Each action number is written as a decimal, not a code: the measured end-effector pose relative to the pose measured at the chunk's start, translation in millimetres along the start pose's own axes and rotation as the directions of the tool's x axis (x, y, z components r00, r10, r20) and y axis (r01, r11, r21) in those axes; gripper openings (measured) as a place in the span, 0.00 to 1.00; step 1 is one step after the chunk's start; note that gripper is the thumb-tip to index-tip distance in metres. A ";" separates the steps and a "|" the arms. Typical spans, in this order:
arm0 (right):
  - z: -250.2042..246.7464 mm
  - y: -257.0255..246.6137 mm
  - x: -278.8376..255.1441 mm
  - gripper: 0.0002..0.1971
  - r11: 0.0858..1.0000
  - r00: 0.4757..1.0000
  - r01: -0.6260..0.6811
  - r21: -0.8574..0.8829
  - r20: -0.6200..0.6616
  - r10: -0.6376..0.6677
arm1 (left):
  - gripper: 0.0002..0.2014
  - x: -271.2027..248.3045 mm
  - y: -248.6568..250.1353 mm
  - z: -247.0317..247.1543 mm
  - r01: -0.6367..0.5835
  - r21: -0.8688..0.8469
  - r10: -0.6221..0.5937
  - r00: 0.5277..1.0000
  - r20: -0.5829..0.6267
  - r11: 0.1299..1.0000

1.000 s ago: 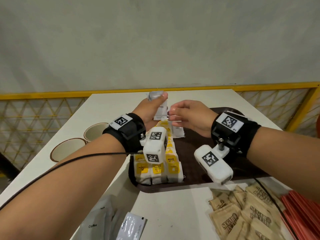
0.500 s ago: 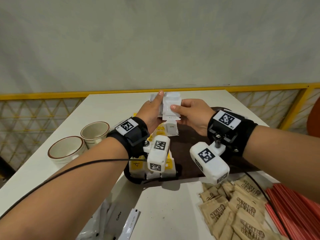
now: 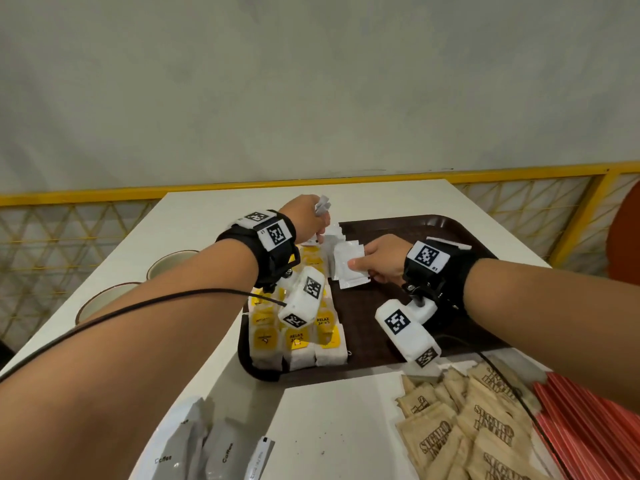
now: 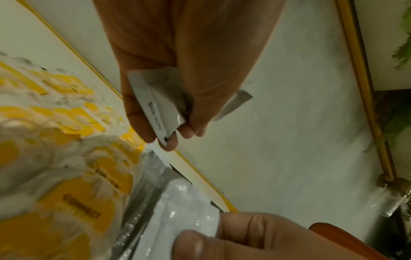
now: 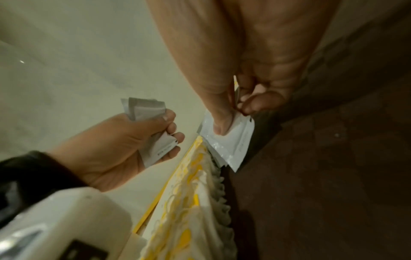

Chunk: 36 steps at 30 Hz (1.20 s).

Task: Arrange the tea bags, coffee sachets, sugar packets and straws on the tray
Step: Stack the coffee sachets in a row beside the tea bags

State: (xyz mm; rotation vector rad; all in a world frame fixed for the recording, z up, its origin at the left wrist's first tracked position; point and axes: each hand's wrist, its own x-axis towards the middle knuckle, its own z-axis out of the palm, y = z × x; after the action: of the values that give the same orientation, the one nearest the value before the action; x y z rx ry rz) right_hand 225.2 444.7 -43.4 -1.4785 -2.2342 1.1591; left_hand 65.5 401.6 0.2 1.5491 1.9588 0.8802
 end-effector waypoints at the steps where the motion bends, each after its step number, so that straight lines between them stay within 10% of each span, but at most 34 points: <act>1: 0.3 -1.5 0.4 0.18 0.999 1.000 -0.004 -0.047 0.006 0.004 | 0.10 2.4 -0.5 -0.1 0.004 0.020 -0.004 1.000 0.004 1.000; 18: 5.5 -0.7 11.9 0.18 0.996 1.000 -0.011 0.092 0.020 0.009 | 0.07 9.1 -19.2 -2.5 -0.060 0.064 0.062 0.997 -0.035 0.996; 27: 3.1 -3.5 5.3 0.34 0.984 0.997 0.072 -0.163 0.017 -0.070 | 0.05 10.4 -13.0 0.7 -0.072 0.107 0.076 0.997 -0.027 0.992; 36: -0.4 -6.0 8.7 0.26 0.998 0.998 0.059 -0.021 -0.024 -0.060 | 0.09 -6.6 -18.1 7.7 -0.047 -0.305 0.042 0.999 -0.023 0.951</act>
State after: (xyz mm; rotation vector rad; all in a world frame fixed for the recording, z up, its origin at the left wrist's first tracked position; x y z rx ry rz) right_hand 217.2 451.2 -40.9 -1.4160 -2.2637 1.0978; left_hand 60.8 393.9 -18.5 1.4124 1.7062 1.1570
